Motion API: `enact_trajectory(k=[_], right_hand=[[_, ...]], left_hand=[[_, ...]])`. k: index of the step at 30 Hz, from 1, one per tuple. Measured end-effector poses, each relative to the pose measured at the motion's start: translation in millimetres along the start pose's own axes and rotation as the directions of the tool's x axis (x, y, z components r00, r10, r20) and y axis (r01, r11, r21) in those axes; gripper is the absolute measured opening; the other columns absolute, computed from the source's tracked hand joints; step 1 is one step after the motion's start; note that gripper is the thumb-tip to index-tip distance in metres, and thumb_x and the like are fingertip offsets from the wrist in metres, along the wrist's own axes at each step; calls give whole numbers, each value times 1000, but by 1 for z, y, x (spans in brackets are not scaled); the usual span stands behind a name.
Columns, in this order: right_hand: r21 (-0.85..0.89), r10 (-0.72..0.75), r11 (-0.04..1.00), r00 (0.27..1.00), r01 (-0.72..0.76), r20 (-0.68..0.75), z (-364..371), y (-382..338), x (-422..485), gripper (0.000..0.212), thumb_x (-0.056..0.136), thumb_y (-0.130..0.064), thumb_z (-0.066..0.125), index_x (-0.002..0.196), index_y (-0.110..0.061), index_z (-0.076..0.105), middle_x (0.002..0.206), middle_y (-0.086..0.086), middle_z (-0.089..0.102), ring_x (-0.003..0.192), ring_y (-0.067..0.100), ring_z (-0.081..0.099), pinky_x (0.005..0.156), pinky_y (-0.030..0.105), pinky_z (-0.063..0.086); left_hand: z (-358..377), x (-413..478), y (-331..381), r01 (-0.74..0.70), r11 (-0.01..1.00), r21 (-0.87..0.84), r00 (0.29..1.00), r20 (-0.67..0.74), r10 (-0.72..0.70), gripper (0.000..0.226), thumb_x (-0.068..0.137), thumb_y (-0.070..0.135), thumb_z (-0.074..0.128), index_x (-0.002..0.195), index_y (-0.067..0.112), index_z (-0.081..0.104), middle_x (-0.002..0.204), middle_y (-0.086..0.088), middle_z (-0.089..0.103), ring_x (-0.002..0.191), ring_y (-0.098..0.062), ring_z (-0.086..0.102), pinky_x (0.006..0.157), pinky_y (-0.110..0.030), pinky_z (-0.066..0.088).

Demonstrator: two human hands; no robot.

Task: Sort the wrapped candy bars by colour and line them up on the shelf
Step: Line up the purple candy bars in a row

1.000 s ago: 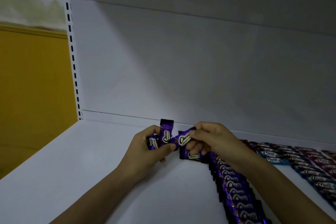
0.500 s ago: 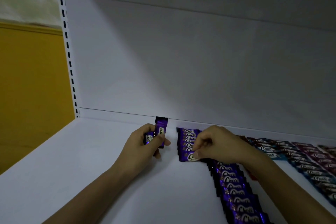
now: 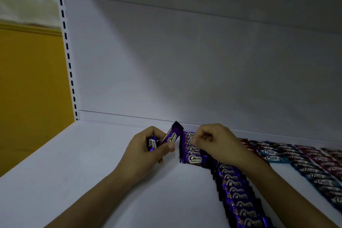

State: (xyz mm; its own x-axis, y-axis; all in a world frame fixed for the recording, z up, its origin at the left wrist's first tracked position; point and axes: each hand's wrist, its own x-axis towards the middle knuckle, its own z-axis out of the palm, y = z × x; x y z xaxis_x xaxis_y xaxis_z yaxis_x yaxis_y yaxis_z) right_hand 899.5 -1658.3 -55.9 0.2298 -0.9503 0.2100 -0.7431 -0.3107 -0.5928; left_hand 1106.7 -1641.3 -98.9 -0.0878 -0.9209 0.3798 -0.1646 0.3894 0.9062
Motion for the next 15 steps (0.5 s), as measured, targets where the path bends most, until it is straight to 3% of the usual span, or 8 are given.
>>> enact_trajectory(k=[2, 3, 5, 7, 10, 12, 15], right_hand=[[275, 54, 959, 998, -63, 41, -4, -12, -1, 36, 87, -51, 53, 78, -21, 71, 76, 0, 72, 64, 7, 64, 65, 19, 49], [366, 72, 925, 993, -101, 92, -6, -17, -3, 46, 82, -60, 48, 81, -22, 73, 76, -1, 73, 63, 8, 65, 63, 15, 48], [418, 54, 900, 984, -122, 171, -9, -23, -6, 55, 70, -70, 48, 85, -25, 75, 77, -3, 73, 66, 8, 67, 63, 14, 47], [414, 0, 905, 974, -96, 226, -8, -25, -8, 47, 65, -63, 62, 90, -25, 76, 84, -4, 74, 74, 10, 70, 69, 16, 49], [440, -44, 893, 956, -92, 289, -6, -27, -10, 25, 72, -34, 75, 92, -18, 75, 87, 3, 75, 79, 16, 71, 76, 22, 54], [402, -38, 912, 957, -84, 286, -8, -26, -10, 15, 78, -21, 75, 92, -15, 73, 85, 4, 75, 77, 16, 71, 76, 23, 55], [262, -3, 963, 972, -60, 235, -18, -20, -9, 8, 79, -18, 74, 87, -15, 72, 81, 1, 75, 76, 12, 71, 75, 23, 55]], left_hand=[[-2, -2, -1, -174, 944, 280, 979, -59, 197, 12, 81, 19, 75, 78, 20, 63, 66, 14, 65, 55, -3, 53, 54, -12, 41], [-5, -2, 1, -292, 845, 448, 940, -25, 339, 12, 80, 19, 75, 77, 21, 64, 65, 17, 63, 57, -3, 54, 54, -13, 43], [-8, -2, 4, -501, 617, 607, 824, 116, 554, 14, 74, 13, 76, 81, 19, 66, 75, 14, 66, 61, -5, 59, 52, -23, 51], [-11, -1, 5, -601, 478, 641, 727, 189, 661, 19, 67, 5, 77, 82, 12, 68, 86, 4, 70, 67, -16, 64, 51, -26, 52], [-12, -1, 9, -650, 372, 663, 651, 234, 722, 14, 67, 2, 73, 78, 9, 68, 92, 1, 70, 69, -18, 64, 51, -27, 51], [-9, -3, 9, -622, 420, 661, 698, 227, 679, 18, 69, 4, 73, 81, 13, 66, 95, 4, 68, 68, -15, 62, 49, -27, 49], [-5, -3, 3, -398, 699, 594, 889, 61, 454, 25, 77, 12, 76, 88, 25, 58, 92, 19, 58, 72, -2, 60, 55, -28, 51]])
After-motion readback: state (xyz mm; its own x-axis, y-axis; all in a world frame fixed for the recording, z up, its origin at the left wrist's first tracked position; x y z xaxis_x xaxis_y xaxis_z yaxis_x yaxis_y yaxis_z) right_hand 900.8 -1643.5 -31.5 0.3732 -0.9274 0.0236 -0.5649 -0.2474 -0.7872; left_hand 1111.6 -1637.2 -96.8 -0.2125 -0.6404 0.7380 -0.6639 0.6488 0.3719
